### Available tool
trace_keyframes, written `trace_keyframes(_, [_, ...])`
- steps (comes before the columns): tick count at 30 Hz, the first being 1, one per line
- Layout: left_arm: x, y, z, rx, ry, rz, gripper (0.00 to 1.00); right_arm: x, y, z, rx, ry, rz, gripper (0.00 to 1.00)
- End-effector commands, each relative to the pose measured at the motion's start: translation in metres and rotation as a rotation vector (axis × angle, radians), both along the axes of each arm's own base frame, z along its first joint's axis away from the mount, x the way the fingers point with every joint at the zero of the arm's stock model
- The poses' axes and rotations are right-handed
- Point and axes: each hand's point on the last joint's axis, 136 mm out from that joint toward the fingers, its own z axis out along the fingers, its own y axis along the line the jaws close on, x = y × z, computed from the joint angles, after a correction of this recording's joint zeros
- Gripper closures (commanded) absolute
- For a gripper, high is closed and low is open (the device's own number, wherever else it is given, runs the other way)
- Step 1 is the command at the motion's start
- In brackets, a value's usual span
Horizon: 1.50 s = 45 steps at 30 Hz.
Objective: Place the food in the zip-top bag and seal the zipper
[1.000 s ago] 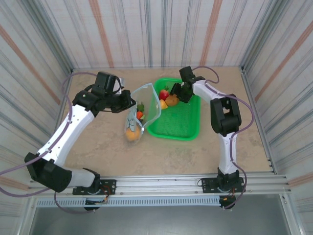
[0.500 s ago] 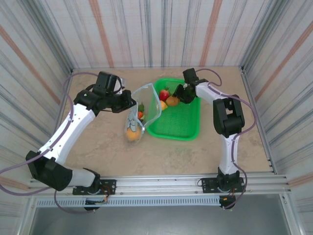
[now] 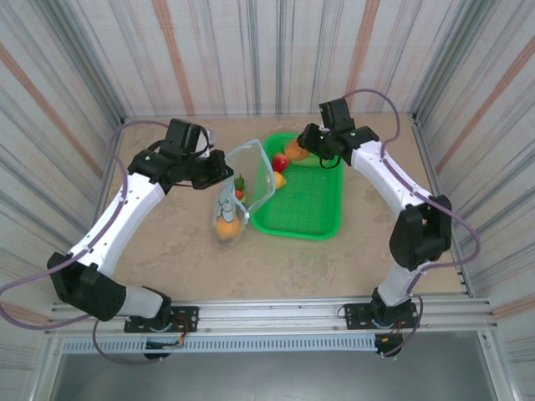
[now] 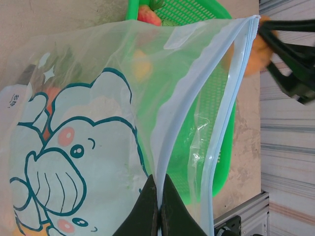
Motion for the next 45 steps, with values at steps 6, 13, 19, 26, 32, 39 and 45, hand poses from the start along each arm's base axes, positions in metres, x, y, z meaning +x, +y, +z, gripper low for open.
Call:
trace_keyframes(6, [0.009, -0.006, 0.013, -0.053, -0.005, 0.006, 1.0, -0.063, 0.01, 0.081, -0.087, -0.234, 0.149, 0.52])
trace_keyframes(13, [0.007, -0.009, 0.013, -0.073, 0.009, 0.0, 1.0, -0.122, 0.074, 0.113, -0.219, -0.455, 0.49, 0.5])
trace_keyframes(19, [0.006, -0.009, 0.019, -0.079, -0.002, -0.006, 1.0, -0.136, 0.121, 0.093, -0.3, -0.455, 0.642, 0.49])
trace_keyframes(26, [0.004, -0.008, 0.024, -0.08, -0.017, -0.013, 1.0, -0.118, 0.131, 0.059, -0.391, -0.401, 0.607, 0.49])
trace_keyframes(32, [0.002, -0.007, 0.027, -0.084, -0.032, -0.014, 1.0, -0.117, 0.152, 0.032, -0.319, -0.313, 0.631, 0.47])
trace_keyframes(39, [0.003, -0.001, 0.035, -0.052, -0.074, -0.013, 1.0, -0.118, 0.16, -0.012, -0.325, -0.179, 0.628, 0.42])
trace_keyframes(45, [0.001, 0.004, 0.033, -0.044, -0.072, -0.007, 1.0, -0.122, 0.162, -0.015, -0.317, -0.157, 0.636, 0.29])
